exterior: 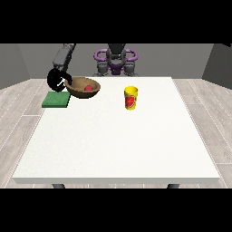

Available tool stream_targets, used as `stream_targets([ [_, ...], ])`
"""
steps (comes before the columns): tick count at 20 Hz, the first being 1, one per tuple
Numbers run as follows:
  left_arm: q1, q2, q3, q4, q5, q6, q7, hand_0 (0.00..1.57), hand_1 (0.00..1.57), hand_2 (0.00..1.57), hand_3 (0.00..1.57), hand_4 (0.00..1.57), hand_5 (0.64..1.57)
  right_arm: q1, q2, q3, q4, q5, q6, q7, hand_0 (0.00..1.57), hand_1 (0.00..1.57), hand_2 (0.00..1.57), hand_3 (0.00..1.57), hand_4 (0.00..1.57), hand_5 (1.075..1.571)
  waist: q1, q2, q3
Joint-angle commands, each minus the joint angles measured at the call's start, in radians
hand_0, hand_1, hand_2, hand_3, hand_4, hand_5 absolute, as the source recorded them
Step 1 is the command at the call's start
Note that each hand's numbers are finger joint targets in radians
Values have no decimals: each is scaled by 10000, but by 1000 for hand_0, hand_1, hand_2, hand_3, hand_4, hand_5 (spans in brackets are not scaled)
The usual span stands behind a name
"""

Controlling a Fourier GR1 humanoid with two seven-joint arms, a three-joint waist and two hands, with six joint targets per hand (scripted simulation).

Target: Pick the cup and pour the ball into the bowl, then pick the bowl and place it on the pad

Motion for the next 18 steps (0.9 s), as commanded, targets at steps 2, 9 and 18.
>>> stream_targets([
  [2, 150, 389, 206, 281, 250, -278, 76, 0, 0, 0, 0, 709, 1566, 20, -969, 112, 282, 357, 541, 178, 1571, 1571, 1571, 1571, 978, 1570, -143, -70, 21],
  [9, 397, 174, 72, 588, -788, 311, -1900, 0, 0, 0, 0, 700, 1557, -672, -1428, 75, -24, 444, 753, 93, 1571, 1571, 1571, 1571, 996, 1571, -585, 796, 19],
  [18, 340, 392, 528, -1370, 183, 492, -1294, 0, 0, 0, 0, 677, 1559, -389, -3389, -1715, 2721, -309, 2580, -3114, 1571, 1571, 1571, 81, 962, 1571, 1, 2664, 59],
])
